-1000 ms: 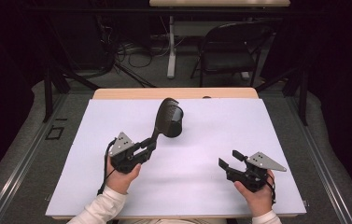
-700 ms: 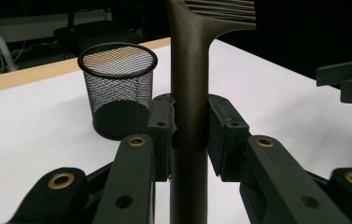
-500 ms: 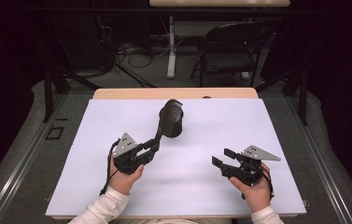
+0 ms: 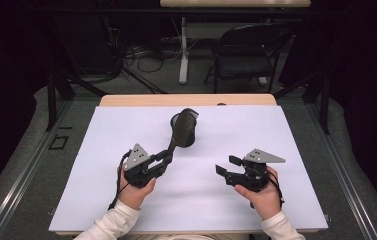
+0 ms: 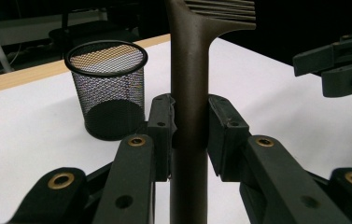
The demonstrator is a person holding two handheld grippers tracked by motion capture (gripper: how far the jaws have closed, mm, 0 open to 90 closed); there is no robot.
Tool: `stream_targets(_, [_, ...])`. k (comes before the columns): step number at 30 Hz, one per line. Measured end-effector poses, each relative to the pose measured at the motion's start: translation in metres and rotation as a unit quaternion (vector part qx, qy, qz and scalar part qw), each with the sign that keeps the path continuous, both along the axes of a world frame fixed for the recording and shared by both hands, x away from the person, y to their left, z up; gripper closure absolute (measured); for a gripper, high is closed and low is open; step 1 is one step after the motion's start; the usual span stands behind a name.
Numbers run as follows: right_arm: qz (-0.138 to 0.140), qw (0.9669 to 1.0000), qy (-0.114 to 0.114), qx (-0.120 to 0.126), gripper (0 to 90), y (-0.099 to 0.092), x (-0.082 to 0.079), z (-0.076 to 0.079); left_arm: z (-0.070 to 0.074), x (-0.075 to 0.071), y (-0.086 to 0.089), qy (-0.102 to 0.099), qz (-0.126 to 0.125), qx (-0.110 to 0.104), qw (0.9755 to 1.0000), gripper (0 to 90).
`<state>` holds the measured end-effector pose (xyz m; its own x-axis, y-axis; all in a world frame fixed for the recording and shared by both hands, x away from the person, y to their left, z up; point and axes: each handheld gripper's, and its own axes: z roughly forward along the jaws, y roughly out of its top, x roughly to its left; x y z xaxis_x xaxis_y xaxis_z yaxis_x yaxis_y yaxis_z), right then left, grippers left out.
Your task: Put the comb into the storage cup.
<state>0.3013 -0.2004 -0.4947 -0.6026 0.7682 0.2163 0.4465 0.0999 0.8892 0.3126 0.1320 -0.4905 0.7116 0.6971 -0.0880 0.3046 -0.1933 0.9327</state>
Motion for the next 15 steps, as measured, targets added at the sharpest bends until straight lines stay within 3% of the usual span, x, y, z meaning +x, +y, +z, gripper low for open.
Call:
stream_targets(4, [0.002, 1.0, 0.0, 0.005, 36.5, 0.007, 0.005, 0.006, -0.001, 0.001, 0.0, 0.001, 0.0, 0.0, 1.0, 72.6])
stream_targets(15, [0.004, 0.9996, 0.029, 0.008, 41.5, 0.018, 0.019, 0.017, -0.001, 0.001, 0.0, -0.003, 0.002, -0.001, 1.0, 72.5])
